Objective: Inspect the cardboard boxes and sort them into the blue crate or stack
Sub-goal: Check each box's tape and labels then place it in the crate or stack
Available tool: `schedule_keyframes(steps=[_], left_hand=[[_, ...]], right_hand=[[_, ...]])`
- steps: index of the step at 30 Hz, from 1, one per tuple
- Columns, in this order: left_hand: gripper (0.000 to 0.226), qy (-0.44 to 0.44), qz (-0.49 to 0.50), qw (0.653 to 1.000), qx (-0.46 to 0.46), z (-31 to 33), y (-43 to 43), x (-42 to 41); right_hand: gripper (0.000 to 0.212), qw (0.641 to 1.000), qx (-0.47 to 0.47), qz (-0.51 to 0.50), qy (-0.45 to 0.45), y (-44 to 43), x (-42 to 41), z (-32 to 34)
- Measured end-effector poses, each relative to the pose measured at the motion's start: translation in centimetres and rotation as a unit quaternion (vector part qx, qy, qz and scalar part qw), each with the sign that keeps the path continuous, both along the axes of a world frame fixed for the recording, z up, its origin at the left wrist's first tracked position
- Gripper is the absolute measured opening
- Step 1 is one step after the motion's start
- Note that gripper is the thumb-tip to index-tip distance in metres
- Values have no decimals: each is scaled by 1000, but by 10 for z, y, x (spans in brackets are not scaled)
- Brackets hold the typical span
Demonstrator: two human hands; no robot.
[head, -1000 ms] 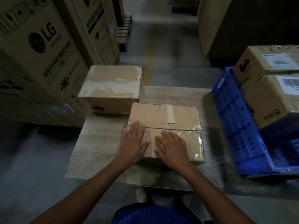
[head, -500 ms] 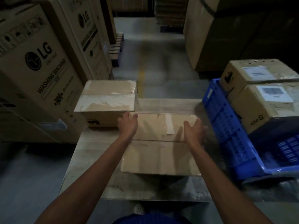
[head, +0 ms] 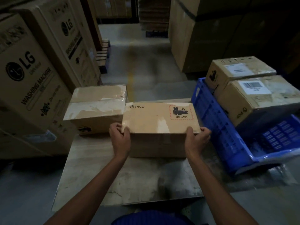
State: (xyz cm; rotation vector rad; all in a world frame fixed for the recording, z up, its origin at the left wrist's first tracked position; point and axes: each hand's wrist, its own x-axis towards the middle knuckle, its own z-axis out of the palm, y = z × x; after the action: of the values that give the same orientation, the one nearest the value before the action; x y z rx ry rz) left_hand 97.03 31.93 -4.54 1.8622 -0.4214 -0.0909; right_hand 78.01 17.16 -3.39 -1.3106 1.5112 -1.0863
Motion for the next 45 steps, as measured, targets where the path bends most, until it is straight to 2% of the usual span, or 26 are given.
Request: schedule_keyframes(steps=[2, 4, 7, 9, 11, 12, 14, 16, 19, 22, 24, 29, 33, 37, 39, 42, 45], left_hand=[[14, -37, -34, 998, 22, -8, 11, -3], [23, -109, -49, 991, 66, -9, 14, 1], [32, -279, -82, 949, 120, 3, 8, 5], [35, -334, -135, 924, 130, 14, -1, 1], [45, -354, -182, 899, 182, 16, -9, 0], [53, -349, -202, 885, 233, 14, -12, 0], [68, -320, -232, 851, 345, 10, -14, 0], [74, -301, -243, 838, 384, 5, -13, 1], [72, -298, -254, 831, 395, 13, -13, 4], [48, -347, -258, 811, 394, 29, -19, 12], [39, -356, -261, 814, 378, 37, -28, 20], [57, -288, -311, 818, 390, 27, -48, 39], [54, -283, -307, 821, 388, 26, -51, 39], [46, -301, -300, 803, 418, 38, -61, 38], [42, -326, -292, 794, 421, 46, -69, 33], [50, -331, -339, 796, 376, 49, -86, 15], [59, -288, -377, 794, 381, 39, -102, -8]], right_hand=[[50, 999, 11, 24, 26, 6, -8, -9], [54, 996, -20, 28, 78, 9, -9, -7], [53, 957, -209, 63, 193, 16, 4, 9], [47, 925, -285, 162, 190, 24, 24, 22], [45, 891, -292, 281, 207, 34, 47, 25], [47, 867, -283, 327, 248, 37, 57, 22], [51, 818, -256, 378, 349, 41, 67, 13], [53, 795, -255, 389, 390, 42, 66, 5], [48, 783, -250, 399, 406, 38, 64, 9], [34, 770, -261, 398, 426, 31, 70, 24], [32, 762, -263, 398, 438, 21, 75, 37], [59, 738, -219, 414, 486, 4, 95, 34], [62, 734, -211, 426, 486, 4, 89, 22], [65, 705, -179, 483, 488, -17, 90, 33], [64, 724, -153, 496, 453, -27, 87, 42], [65, 775, -142, 418, 453, -41, 65, 46], [68, 770, -119, 376, 502, -53, 41, 38]])
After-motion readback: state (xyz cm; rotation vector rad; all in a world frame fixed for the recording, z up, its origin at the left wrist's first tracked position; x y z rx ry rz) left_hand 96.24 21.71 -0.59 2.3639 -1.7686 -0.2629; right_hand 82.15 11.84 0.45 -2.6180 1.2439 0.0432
